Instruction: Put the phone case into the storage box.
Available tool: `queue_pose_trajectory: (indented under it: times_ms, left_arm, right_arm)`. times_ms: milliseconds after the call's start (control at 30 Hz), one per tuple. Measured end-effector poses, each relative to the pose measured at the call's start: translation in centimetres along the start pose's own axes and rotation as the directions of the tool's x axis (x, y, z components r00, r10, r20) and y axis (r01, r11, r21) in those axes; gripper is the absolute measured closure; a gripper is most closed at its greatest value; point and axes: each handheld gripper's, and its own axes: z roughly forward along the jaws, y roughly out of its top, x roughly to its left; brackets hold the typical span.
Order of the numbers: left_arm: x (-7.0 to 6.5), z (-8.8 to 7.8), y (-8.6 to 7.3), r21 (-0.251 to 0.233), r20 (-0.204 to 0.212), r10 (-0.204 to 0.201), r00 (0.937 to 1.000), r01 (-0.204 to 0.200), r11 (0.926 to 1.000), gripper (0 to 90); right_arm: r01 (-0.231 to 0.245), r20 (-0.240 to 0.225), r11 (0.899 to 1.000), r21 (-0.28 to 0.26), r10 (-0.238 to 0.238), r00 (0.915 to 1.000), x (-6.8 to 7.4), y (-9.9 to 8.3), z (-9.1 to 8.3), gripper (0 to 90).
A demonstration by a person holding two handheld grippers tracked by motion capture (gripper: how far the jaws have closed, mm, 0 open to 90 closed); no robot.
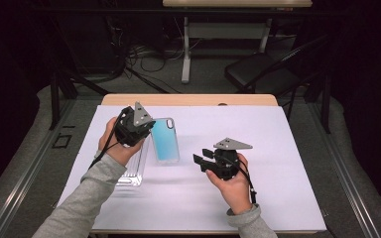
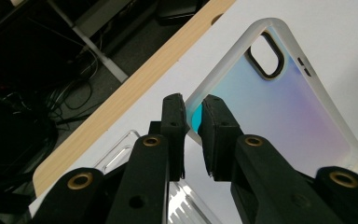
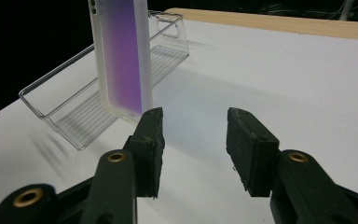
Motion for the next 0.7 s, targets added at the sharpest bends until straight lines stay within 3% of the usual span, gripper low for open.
queue_pose_trajectory:
  times_ms: [400, 500, 700]
  left_arm:
    - [1.6, -0.5, -0.1, -0.007, -0.027, -0.022, 0.9994, 0.022, 0.9997, 80.3]
    - [2.0, -0.6, -0.1, -0.004, -0.035, -0.018, 0.9992, 0.018, 0.9998, 80.3]
    - [3.0, -0.7, -0.3, -0.006, -0.036, -0.042, 0.9985, 0.042, 0.9991, 80.3]
  right_arm:
    - [0.041, -0.006, 0.999, -0.009, -0.041, 0.9991, 0.1, 0.1, 0.2, 53.7]
    - [0.021, -0.034, 1.000, 0.008, -0.020, 0.9992, 0.0, 0.2, 0.1, 56.0]
    - [0.035, -0.029, 0.999, 0.002, -0.035, 0.9990, 0.0, 0.3, 0.0, 52.7]
